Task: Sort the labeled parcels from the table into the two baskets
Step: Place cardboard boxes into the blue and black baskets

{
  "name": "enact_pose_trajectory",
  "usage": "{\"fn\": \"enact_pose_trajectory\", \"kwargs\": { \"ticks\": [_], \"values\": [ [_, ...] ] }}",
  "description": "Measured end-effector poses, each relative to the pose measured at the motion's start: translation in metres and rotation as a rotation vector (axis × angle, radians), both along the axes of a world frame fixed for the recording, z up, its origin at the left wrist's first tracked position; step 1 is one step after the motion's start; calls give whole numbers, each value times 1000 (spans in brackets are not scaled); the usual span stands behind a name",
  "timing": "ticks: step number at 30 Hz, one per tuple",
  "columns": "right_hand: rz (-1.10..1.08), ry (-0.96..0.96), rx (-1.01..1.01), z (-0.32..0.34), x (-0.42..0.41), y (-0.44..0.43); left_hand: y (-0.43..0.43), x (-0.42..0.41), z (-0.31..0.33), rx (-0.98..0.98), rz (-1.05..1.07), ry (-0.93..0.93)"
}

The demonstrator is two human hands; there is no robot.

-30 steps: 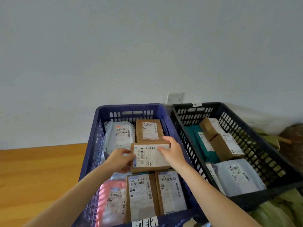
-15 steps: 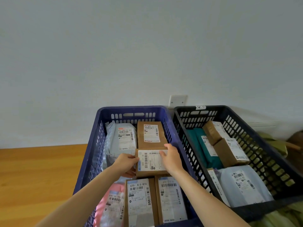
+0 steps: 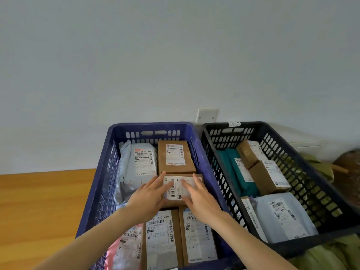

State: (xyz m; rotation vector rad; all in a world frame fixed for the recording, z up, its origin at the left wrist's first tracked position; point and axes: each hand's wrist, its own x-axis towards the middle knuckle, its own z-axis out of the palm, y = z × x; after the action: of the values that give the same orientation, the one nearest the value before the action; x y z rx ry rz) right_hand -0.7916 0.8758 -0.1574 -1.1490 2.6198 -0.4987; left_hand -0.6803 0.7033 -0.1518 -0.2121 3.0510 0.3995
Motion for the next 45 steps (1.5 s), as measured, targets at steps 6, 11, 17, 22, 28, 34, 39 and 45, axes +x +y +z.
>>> {"fn": "enact_pose_trajectory", "kwargs": {
  "ticks": [6,11,17,22,28,34,39,45],
  "values": [
    [28,-54,52,-8,1,2,3,5,-7,-204,-79,-78],
    [31,-63,136,-11,-4,-3,4,-4,-10,-241,-83,-112],
    [54,-73,229,-15,-8,-12,-2,-10,-17,-174,-73,-134],
    [59,-88,272,-17,-13,-13,-3,-14,-20,-124,-75,-170],
    [63,-106,189,0,-16,-15,-2,-11,-10,-81,-41,-147],
    [122,-93,109,22,-20,-22,0,8,18,-63,43,-139],
    [279,-121,-14,40,-15,-37,-17,34,63,-5,221,-61],
    [435,-157,-137,64,16,-71,-31,85,91,135,510,128]
  ]
}}
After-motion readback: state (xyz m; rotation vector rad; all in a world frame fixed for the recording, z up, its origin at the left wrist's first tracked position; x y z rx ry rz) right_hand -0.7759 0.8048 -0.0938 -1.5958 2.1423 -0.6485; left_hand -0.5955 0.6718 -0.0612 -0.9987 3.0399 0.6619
